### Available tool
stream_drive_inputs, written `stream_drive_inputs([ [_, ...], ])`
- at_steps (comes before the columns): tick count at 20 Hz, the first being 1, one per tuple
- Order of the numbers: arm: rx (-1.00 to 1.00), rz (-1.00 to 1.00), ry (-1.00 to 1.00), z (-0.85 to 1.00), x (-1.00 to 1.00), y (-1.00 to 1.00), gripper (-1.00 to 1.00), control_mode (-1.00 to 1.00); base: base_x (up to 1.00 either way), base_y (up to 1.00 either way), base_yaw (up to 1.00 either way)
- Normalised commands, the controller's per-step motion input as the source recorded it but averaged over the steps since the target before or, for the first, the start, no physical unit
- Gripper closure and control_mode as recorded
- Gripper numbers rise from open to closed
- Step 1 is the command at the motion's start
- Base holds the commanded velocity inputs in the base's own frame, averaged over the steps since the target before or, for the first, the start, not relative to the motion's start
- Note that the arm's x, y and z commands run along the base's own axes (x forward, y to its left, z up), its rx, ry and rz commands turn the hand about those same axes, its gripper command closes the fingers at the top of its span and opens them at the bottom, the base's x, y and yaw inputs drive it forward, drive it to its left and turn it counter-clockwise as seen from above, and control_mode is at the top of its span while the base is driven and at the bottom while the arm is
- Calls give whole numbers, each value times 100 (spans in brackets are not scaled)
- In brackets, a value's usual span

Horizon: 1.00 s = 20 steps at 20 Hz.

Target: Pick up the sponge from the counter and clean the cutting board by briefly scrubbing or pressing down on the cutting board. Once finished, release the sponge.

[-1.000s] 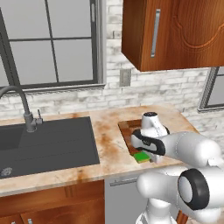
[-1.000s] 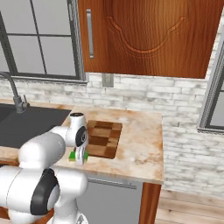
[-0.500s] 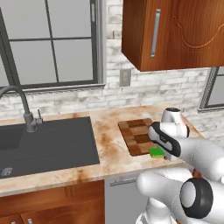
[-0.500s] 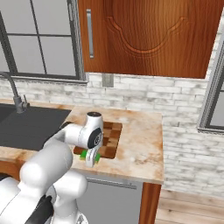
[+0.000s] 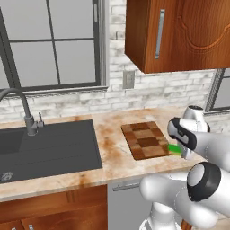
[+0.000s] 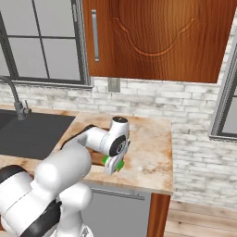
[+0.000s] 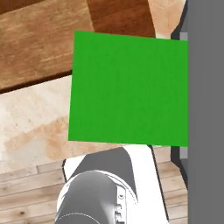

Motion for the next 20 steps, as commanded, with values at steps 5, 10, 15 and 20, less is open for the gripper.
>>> stream_drive_inputs([
  [5, 0, -22, 3, 0, 33, -62, 100, -100, 0, 0, 0],
  [10, 0, -21, 4, -5, 36, -48, 100, -100, 0, 0, 0],
  [15, 0, -19, 5, -12, 23, -32, 100, -100, 0, 0, 0],
  [20, 0, -13, 3, -23, 5, -23, 100, -100, 0, 0, 0],
])
